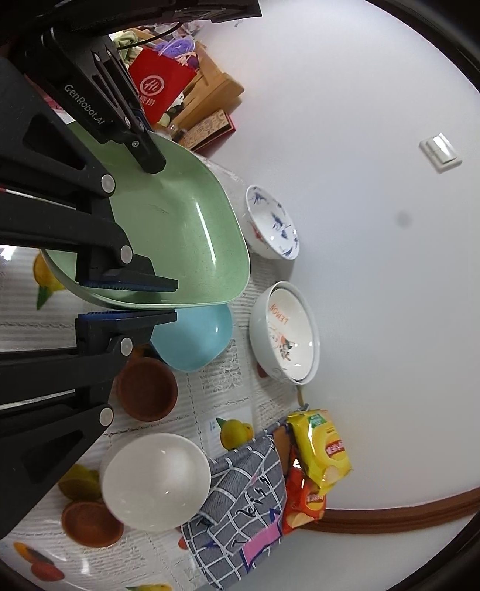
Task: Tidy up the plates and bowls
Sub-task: 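Lift the green plate off the pink plate with both grippers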
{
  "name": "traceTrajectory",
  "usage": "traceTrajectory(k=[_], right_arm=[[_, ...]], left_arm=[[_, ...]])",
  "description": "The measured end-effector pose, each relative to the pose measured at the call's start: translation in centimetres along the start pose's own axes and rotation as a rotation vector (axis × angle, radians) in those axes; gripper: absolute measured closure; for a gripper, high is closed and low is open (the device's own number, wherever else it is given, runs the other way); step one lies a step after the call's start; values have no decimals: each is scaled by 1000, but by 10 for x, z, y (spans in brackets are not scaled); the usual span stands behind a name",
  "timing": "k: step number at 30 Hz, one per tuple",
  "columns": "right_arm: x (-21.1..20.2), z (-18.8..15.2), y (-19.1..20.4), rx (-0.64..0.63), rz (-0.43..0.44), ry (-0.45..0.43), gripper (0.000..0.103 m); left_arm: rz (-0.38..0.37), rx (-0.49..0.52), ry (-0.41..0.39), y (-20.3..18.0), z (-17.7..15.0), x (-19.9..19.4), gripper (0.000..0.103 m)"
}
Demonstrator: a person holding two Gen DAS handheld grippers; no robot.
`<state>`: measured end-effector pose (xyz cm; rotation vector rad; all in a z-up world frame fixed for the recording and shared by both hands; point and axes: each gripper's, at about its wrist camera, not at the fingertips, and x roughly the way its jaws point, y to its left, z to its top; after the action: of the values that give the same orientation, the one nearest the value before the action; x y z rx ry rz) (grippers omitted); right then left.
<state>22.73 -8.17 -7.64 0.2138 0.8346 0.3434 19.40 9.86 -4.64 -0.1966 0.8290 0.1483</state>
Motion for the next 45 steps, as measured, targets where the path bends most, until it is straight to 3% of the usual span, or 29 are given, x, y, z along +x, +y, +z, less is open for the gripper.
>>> traceTrajectory(k=[21, 45], right_arm=[[-73, -31, 4, -16, 16, -38, 94], [-74, -25, 19, -49, 56, -33, 94]], left_arm=[[5, -38, -44, -12, -32, -66, 93], [48, -72, -66, -3, -23, -76, 93]])
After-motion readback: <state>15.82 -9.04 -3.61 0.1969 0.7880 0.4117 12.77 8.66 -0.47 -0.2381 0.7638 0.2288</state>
